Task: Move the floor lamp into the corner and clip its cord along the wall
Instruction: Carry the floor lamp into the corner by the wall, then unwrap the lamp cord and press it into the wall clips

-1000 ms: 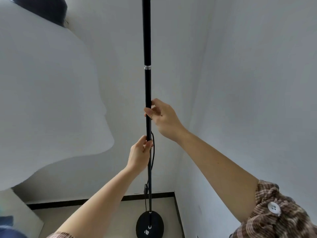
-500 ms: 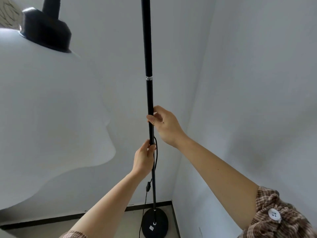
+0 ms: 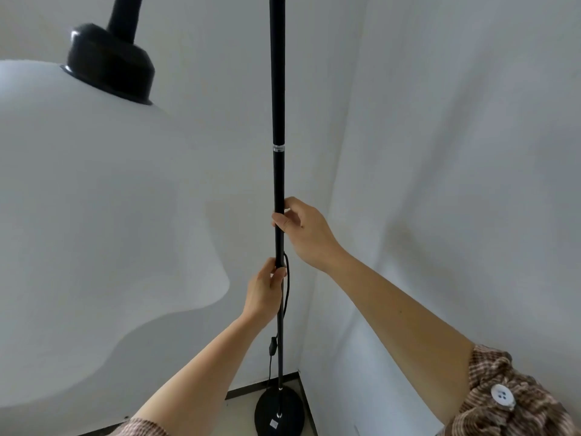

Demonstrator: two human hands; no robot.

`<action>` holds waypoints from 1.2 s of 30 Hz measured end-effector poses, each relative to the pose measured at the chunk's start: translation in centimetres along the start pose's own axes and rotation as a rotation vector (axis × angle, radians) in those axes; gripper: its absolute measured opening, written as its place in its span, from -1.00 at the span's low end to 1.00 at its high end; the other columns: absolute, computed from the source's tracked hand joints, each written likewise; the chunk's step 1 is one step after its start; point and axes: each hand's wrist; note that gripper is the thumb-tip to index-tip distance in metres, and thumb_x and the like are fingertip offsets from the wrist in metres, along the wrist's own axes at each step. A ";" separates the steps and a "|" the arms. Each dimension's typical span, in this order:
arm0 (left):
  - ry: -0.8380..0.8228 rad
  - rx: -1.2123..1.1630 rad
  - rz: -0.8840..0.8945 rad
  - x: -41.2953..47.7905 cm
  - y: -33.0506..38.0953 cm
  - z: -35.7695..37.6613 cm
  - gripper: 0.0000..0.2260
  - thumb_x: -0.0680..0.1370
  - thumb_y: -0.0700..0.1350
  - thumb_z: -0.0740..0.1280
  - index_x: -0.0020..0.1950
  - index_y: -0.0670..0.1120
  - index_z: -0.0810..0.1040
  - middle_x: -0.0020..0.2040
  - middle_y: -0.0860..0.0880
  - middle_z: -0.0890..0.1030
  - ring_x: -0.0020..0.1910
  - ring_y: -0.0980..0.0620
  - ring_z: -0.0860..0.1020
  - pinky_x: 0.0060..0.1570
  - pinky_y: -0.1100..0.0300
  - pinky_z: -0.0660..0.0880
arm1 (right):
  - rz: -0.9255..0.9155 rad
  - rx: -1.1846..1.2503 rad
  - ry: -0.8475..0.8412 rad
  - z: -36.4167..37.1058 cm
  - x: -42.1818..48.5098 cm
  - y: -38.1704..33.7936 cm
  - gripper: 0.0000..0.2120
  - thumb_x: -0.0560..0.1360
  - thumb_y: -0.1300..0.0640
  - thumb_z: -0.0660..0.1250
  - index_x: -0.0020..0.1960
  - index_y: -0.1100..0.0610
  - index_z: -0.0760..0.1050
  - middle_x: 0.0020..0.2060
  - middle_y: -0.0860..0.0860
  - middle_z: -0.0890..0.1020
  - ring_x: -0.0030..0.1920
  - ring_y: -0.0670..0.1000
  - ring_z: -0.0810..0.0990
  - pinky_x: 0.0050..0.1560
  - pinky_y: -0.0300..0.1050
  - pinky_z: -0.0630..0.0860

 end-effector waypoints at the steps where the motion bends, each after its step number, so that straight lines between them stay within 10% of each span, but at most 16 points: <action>1: -0.015 -0.008 0.004 0.3 0.0 0.2 -0.88 0.60 -0.12 0.13 -0.04 -0.06 0.45 -0.26 -0.01 0.53 -0.38 -0.04 0.40 -0.33 0.13 0.34 | 0.004 -0.003 0.005 -0.2 0.1 0.2 -0.85 0.57 0.10 0.24 0.01 0.17 0.50 -0.10 0.18 0.67 -0.03 0.15 0.61 0.07 0.02 0.50; 22: -0.146 0.062 -0.009 4.1 -1.0 -2.8 -0.86 0.60 -0.03 0.18 -0.04 0.06 0.53 -0.04 -0.08 0.63 -0.04 -0.15 0.60 -0.03 -0.07 0.54 | 0.029 -0.010 -0.017 0.4 3.9 0.8 -0.84 0.49 0.03 0.37 0.03 0.05 0.60 -0.16 0.06 0.71 -0.07 0.01 0.66 -0.02 -0.21 0.49; 36: -0.198 0.067 -0.066 3.6 -0.4 -2.3 -0.81 0.59 -0.03 0.20 0.14 0.03 0.54 -0.02 0.02 0.61 -0.01 0.02 0.60 -0.19 0.27 0.45 | 0.086 0.207 0.011 -0.8 2.7 2.9 -0.87 0.41 0.14 0.42 -0.05 0.05 0.68 -0.11 -0.05 0.73 -0.06 -0.12 0.68 0.08 -0.22 0.52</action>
Point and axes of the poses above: each hand's wrist, its own x-axis towards the middle knuckle, its own z-axis out of the palm, y = z × x
